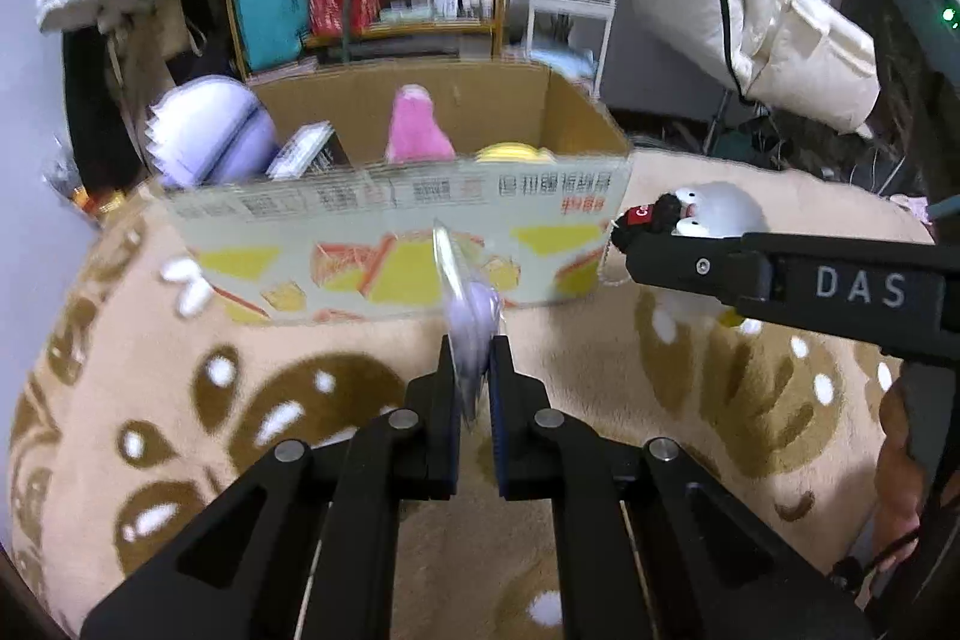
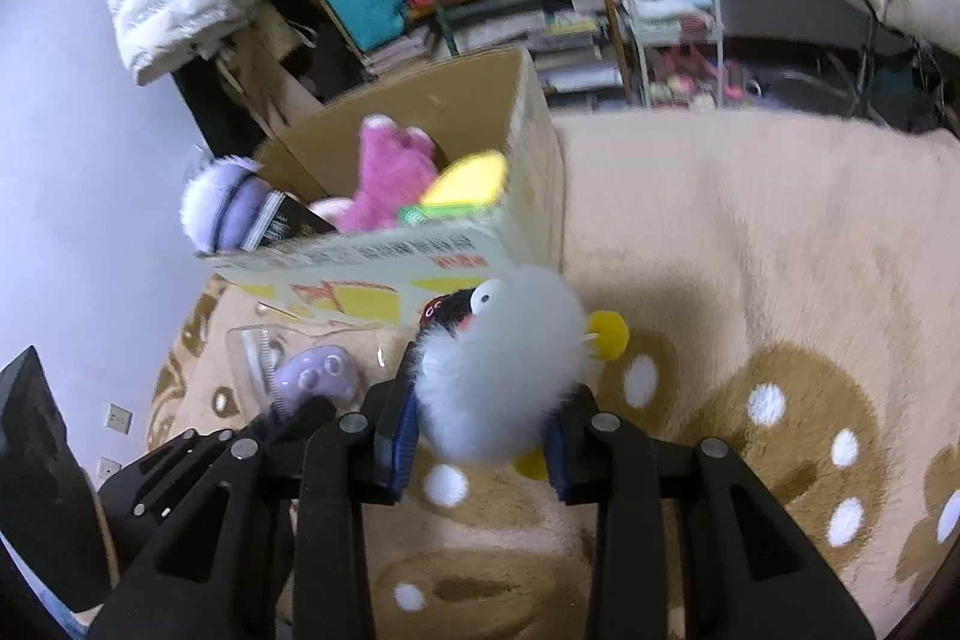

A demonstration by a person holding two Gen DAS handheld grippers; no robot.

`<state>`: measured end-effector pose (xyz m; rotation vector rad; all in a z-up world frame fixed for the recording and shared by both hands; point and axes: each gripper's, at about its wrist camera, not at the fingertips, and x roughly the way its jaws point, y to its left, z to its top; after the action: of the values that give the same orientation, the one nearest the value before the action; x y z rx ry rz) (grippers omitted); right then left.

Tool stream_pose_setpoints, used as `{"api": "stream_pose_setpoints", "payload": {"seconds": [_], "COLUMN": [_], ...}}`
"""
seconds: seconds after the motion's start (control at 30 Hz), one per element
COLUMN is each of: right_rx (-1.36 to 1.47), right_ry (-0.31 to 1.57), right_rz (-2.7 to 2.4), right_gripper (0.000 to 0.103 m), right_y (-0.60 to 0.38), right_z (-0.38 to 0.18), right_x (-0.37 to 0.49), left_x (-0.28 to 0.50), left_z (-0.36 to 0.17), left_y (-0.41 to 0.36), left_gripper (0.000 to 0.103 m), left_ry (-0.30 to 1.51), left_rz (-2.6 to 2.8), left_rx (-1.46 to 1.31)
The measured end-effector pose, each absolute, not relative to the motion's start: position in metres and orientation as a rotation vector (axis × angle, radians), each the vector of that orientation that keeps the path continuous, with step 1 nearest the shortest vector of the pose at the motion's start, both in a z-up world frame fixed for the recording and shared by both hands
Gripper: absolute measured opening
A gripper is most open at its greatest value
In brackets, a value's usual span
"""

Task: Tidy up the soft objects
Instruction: 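Lift the bagged toy and chick plush and carry both over the box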

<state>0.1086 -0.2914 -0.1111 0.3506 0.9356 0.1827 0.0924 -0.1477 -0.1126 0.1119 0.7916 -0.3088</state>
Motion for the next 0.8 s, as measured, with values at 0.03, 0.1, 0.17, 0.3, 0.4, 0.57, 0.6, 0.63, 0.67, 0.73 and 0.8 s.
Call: {"api": "stream_pose_setpoints", "payload": {"seconds": [0.03,0.1,0.17,0.3,0.4,0.57,0.6,0.63,0.67,0.73,0.8], "right_rx": [0.346,0.337,0.326,0.294,0.266,0.249,0.246,0.242,0.239,0.223,0.199], "right_ry": [0.914,0.874,0.834,0.749,0.697,0.642,0.631,0.621,0.615,0.596,0.574], "right_rz": [0.186,0.195,0.203,0.213,0.213,0.215,0.216,0.216,0.217,0.219,0.217], "right_gripper": [0.036,0.036,0.036,0.036,0.036,0.036,0.036,0.036,0.036,0.036,0.036], "right_y": [-0.290,-0.289,-0.287,-0.284,-0.282,-0.281,-0.281,-0.280,-0.279,-0.279,-0.277], "right_z": [-0.105,-0.094,-0.084,-0.063,-0.051,-0.040,-0.038,-0.036,-0.036,-0.033,-0.030], "right_x": [0.106,0.101,0.098,0.094,0.093,0.097,0.099,0.101,0.102,0.106,0.111], "left_x": [0.088,0.085,0.080,0.075,0.077,0.084,0.087,0.090,0.092,0.099,0.105], "left_z": [-0.105,-0.093,-0.078,-0.054,-0.040,-0.024,-0.021,-0.019,-0.018,-0.014,-0.010], "left_y": [-0.144,-0.148,-0.142,-0.134,-0.128,-0.120,-0.119,-0.118,-0.118,-0.118,-0.119], "left_gripper": [0.008,0.008,0.008,0.008,0.008,0.008,0.008,0.008,0.008,0.008,0.008], "left_ry": [0.764,0.716,0.659,0.563,0.518,0.467,0.458,0.448,0.444,0.428,0.417], "left_rz": [-0.297,-0.274,-0.259,-0.234,-0.220,-0.208,-0.204,-0.202,-0.200,-0.194,-0.192], "left_rx": [0.114,0.123,0.131,0.137,0.116,0.102,0.105,0.106,0.108,0.116,0.123]}}
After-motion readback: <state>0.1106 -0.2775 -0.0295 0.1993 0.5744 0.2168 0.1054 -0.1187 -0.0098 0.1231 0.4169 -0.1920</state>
